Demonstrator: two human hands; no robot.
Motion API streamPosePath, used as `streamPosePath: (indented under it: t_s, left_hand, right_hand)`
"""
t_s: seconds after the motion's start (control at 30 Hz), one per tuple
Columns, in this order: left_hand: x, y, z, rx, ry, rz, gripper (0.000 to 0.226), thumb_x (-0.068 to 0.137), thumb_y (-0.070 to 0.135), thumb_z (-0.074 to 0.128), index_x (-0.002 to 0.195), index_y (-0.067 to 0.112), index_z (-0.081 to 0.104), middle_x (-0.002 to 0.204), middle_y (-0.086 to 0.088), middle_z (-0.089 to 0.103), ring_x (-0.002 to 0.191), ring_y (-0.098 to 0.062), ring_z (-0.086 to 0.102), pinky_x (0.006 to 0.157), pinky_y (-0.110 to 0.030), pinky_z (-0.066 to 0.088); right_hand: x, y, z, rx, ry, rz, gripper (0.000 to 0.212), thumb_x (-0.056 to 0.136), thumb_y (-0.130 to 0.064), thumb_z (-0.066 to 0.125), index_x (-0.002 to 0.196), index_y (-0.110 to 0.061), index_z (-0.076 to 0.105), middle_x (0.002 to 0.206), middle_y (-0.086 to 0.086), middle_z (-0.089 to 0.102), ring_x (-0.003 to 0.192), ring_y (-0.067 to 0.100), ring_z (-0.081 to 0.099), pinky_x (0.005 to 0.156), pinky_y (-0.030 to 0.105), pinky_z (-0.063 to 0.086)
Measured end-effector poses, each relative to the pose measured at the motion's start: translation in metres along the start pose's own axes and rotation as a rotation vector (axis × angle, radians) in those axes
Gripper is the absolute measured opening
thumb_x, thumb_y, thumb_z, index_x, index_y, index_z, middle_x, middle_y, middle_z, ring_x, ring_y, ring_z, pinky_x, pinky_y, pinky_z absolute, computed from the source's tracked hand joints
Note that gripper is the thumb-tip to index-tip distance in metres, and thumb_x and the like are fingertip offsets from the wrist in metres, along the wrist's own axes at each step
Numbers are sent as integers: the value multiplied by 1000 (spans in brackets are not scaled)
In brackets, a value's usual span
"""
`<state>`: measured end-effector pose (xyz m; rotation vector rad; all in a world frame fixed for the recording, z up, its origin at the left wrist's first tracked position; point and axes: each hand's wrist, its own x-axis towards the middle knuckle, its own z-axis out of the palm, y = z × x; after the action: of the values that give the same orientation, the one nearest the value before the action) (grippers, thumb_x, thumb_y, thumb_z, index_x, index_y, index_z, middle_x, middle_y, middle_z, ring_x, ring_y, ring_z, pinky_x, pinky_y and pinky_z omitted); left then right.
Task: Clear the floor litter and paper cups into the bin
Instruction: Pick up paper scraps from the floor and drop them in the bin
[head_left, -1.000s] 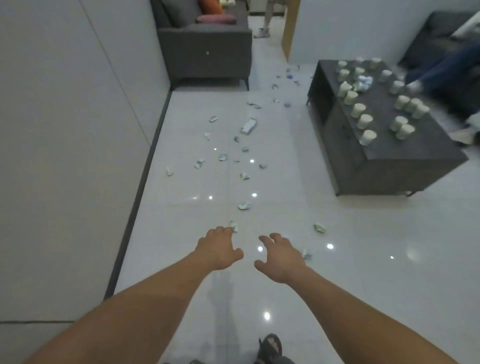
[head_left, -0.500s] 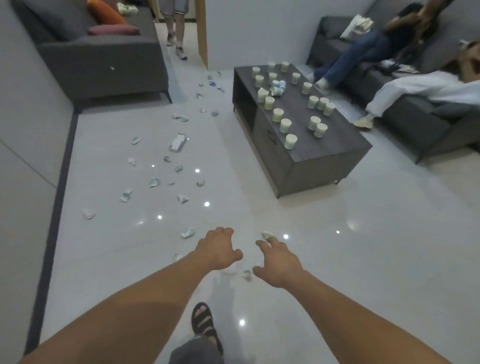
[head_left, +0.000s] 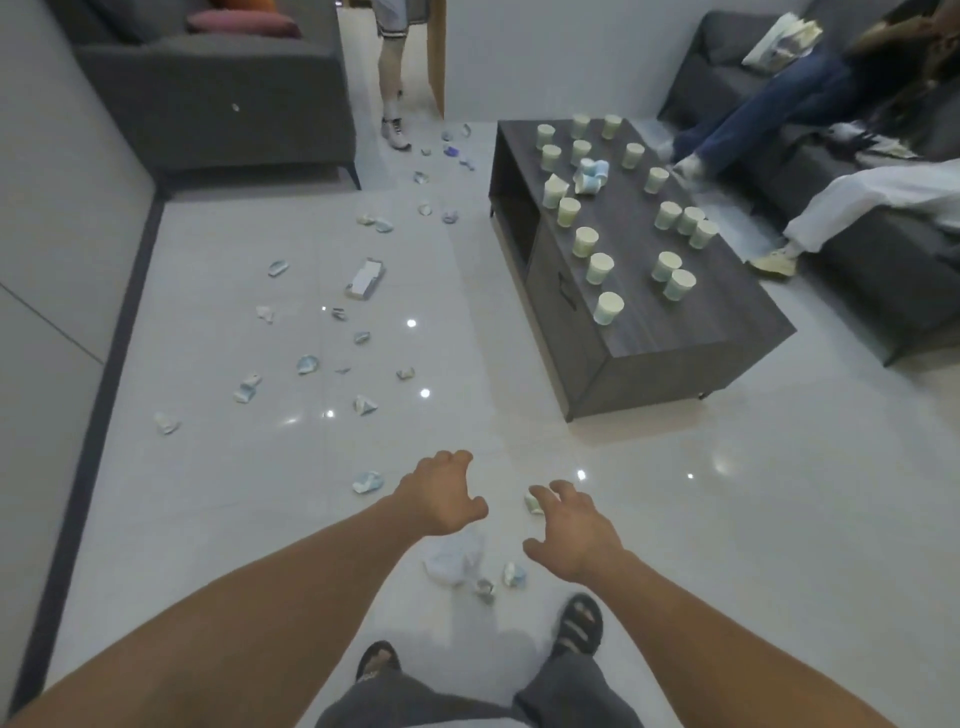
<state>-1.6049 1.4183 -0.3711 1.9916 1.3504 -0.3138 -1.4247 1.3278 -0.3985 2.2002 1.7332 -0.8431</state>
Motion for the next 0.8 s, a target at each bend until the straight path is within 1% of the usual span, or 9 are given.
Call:
streamPosePath:
  t_s: [0.1,0.2,0.27,0.33,0.43,0.6,0.73,0.8]
  left_hand:
    - [26,8,9,-89,-14,-94,74,85,44,57,147,18,26,146,-8,36,131,-27,38,105,-40,37]
    - [50,20,27,-181,-5,-232,74,86,45,56,147,19,25,146,-8,36,131,-27,39,104,-39,37]
    - [62,28,48,-260,-33,-332,74,87,44,56,148,19,24,147,-8,35,131,-27,38,104,-37,36]
    - [74,33,74,-337,-57,-408,75,87,44,57,149,18,23,149,-8,32,133,-26,37,107,-35,34]
    - [97,31,117,-416,-49,-496,75,87,44,58,149,17,24,150,-7,30,135,-24,35,108,-31,29]
    - [143,1,194,-480,-13,-611,71,87,42,57,147,18,28,149,-7,32,134,-24,35,109,-36,33]
    - [199,-38,267,-516,-59,-627,70,87,43,56,147,19,28,149,-7,32,133,-25,35,108,-39,33]
    - [230,-57,311,-555,-62,-627,70,87,43,57,147,20,28,149,-6,33,132,-25,36,108,-38,33]
  right_hand:
    - [38,24,-5,-27,-61,-73,76,85,-43,58,150,-29,21,156,1,19,137,26,29,102,39,42]
    - [75,52,-8,-56,-131,-161,78,85,-43,60,151,-30,20,157,-1,18,138,25,29,102,38,42]
    - [97,74,-6,-76,-196,-213,79,85,-44,60,151,-30,19,157,-1,18,138,25,29,103,39,43]
    - [121,94,2,-90,-250,-257,79,84,-45,59,151,-30,20,157,0,18,137,25,28,103,39,41]
    - [163,119,22,-127,-300,-273,76,85,-40,57,151,-29,21,156,1,19,138,26,28,104,38,39]
    - [229,137,94,-178,-368,-290,77,85,-40,58,151,-28,21,156,3,20,134,27,32,100,39,41]
    - [278,139,184,-191,-435,-323,79,83,-42,61,150,-30,20,155,2,20,134,27,32,98,41,43]
    - [303,144,235,-215,-457,-357,78,84,-43,62,149,-30,20,155,2,19,134,27,31,97,41,45]
